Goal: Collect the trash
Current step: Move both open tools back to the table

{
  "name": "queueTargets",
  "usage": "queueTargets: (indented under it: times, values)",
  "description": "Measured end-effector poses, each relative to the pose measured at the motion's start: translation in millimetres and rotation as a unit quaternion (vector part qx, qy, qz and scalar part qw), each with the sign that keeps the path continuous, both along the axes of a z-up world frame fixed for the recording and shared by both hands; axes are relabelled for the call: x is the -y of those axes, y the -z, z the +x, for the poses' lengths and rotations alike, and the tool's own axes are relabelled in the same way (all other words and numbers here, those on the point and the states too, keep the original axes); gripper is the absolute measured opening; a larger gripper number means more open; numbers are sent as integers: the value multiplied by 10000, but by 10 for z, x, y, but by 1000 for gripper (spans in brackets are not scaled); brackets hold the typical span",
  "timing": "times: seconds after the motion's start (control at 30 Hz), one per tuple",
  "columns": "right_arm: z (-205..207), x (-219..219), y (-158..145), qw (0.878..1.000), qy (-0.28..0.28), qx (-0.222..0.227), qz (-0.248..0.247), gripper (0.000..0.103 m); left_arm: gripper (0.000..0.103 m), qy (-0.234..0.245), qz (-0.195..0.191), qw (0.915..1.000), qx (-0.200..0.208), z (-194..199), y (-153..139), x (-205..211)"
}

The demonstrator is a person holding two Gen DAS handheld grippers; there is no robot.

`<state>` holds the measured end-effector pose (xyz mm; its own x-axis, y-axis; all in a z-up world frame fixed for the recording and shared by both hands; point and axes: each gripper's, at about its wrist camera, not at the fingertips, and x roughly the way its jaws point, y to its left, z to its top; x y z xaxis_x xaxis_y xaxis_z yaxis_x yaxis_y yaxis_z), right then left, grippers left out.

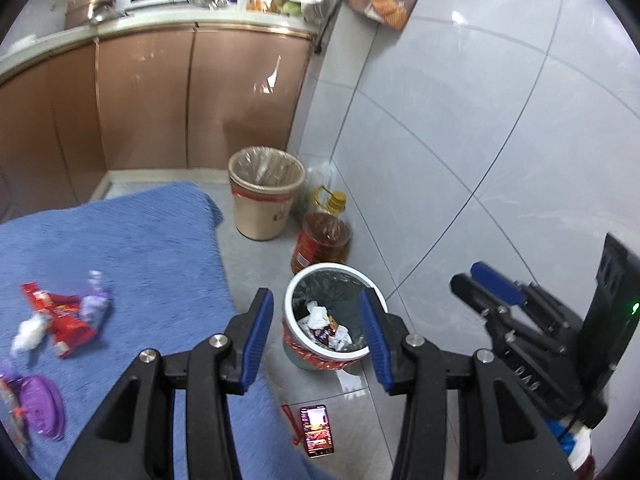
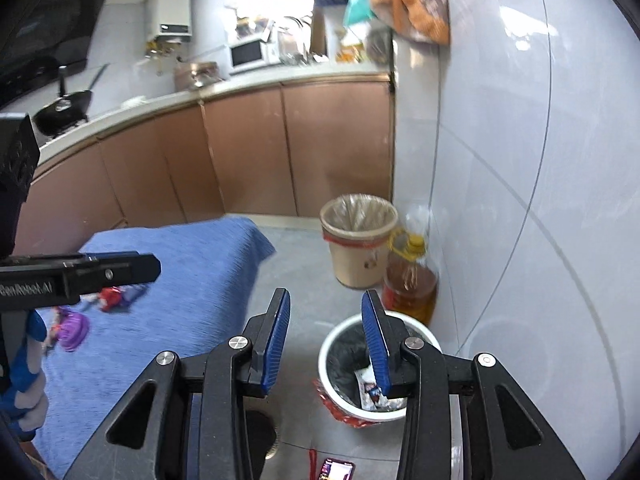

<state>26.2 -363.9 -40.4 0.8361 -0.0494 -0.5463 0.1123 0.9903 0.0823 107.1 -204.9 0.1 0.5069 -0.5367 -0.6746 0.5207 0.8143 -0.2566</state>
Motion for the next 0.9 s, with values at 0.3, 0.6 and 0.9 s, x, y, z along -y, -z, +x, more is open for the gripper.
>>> queueTargets:
  times: [0.3,0.6,0.9]
  values:
    - [-380,-592,-586,9970,-536,508,-221,41,43,-411,-184,9982,391,-477,-361,-767]
    - [-443,-998,-787,9925,-946,737,-244,43,43,-855,-230,9946,540,-700,-400,-1510]
    - [-327,-1366,-777,9887,-1323,671,-216,46,50,-1347,-165,9896,471,-641,-262,-2361]
